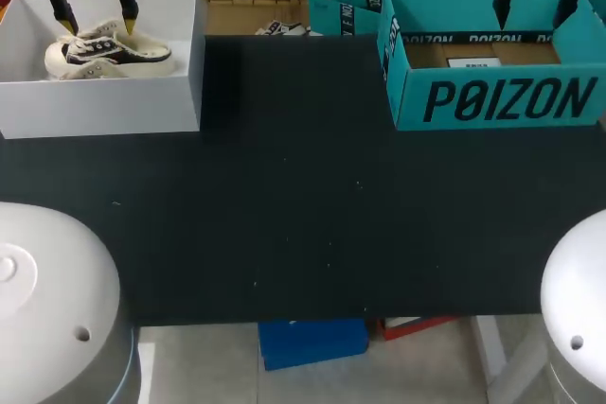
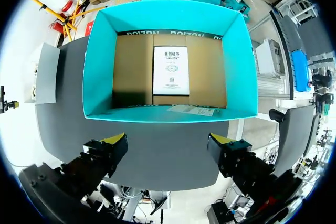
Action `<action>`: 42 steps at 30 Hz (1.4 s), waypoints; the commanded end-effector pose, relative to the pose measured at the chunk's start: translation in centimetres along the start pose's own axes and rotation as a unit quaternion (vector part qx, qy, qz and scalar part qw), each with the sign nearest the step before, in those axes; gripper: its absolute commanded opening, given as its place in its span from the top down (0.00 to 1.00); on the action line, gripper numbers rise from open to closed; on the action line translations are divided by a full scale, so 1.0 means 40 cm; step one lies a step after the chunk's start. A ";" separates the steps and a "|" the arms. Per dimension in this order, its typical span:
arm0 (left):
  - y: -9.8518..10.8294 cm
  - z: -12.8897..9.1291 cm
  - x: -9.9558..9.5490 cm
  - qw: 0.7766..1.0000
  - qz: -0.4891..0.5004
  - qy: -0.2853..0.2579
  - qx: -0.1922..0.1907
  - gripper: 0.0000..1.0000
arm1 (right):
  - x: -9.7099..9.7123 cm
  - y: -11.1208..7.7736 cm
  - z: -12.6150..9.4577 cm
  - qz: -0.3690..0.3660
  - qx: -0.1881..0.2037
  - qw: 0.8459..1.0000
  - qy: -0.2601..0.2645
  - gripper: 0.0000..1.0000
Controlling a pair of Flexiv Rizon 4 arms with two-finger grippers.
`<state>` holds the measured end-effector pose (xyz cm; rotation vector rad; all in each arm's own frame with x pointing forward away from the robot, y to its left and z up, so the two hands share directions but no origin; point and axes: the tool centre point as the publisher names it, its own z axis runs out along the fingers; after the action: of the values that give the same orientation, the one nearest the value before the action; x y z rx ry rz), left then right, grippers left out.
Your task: Take the shoe out of the shoebox, open the shoe tongue, remove and reinsert the insole, then place the shoe into the shoebox
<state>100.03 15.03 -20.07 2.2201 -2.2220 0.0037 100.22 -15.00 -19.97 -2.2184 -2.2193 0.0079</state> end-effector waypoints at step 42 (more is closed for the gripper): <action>-0.113 0.031 -0.047 0.724 0.687 0.047 0.020 0.00 | 0.000 0.000 0.000 0.000 0.000 1.000 0.000 0.00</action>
<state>104.12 16.74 -21.43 0.5520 -3.0767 0.1713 100.19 -15.00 -20.01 -2.2188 -2.2193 0.0067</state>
